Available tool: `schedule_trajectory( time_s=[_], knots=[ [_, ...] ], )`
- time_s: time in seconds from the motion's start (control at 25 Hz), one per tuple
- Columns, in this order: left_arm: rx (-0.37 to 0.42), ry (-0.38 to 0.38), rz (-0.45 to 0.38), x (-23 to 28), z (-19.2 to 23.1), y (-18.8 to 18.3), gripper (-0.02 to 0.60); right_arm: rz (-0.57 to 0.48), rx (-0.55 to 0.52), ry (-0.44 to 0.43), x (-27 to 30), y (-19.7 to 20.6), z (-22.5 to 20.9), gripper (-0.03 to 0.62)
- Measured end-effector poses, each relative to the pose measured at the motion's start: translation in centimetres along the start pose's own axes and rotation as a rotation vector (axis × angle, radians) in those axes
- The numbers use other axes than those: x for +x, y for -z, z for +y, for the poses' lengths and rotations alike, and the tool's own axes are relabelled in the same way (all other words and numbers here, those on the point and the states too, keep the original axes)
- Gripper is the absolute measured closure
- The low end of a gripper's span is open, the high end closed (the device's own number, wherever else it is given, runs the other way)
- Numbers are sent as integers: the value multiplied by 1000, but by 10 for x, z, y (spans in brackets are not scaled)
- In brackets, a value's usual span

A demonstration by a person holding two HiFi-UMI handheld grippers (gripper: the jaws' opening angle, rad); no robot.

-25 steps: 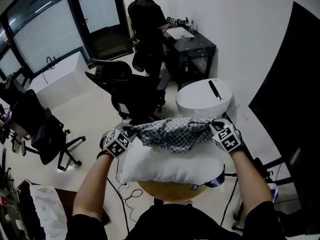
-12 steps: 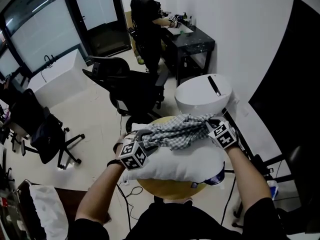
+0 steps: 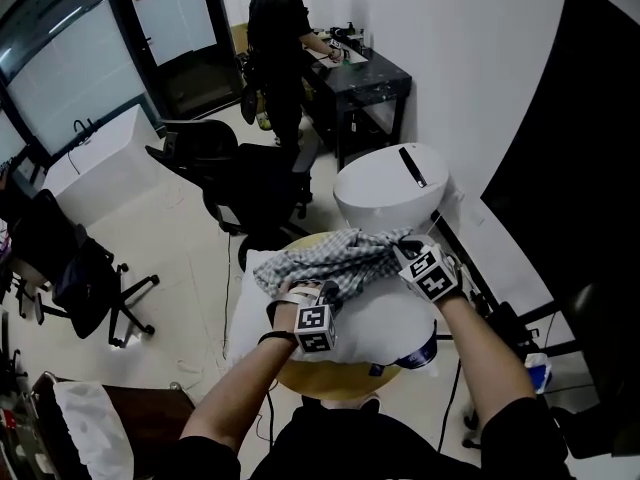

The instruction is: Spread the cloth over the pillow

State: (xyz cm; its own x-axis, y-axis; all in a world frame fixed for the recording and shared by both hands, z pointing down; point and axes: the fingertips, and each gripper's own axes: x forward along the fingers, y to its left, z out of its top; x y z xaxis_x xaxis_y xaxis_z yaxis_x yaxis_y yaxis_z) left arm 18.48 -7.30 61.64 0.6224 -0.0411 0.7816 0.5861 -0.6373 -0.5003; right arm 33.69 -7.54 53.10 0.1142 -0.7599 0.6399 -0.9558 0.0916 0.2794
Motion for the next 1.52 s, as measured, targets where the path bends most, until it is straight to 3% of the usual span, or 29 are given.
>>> schedule_trajectory(
  time_s=[0.12,0.4,0.56,0.68,0.8,1.08,1.2,1.36,1.52],
  knots=[
    [-21,-82,-23,-10,16,-1,578,-12,-10,-1,-4,3,0,572],
    [-182,-203,-166,-108,80,-1,579,-46,4,-60,-21,-7,-6,572],
    [-242,-154,-223,-179,95,7,579,-75,19,-140,-32,-28,0,572],
    [-243,-97,-199,-216,89,20,579,-99,11,-245,-40,-48,23,572],
    [-259,-99,-140,-236,82,44,579,-97,-36,-331,-44,-62,58,572],
    [-424,-52,-15,-218,46,130,579,-116,-87,-428,-26,-67,122,539],
    [-486,-36,53,-198,28,170,579,-176,-51,-413,-30,-68,125,471],
    [-578,-33,83,-181,18,204,580,-255,-18,-299,-47,-59,99,444],
    [-601,-46,78,-172,19,220,580,-148,-105,-230,-41,-7,90,441]
  ],
)
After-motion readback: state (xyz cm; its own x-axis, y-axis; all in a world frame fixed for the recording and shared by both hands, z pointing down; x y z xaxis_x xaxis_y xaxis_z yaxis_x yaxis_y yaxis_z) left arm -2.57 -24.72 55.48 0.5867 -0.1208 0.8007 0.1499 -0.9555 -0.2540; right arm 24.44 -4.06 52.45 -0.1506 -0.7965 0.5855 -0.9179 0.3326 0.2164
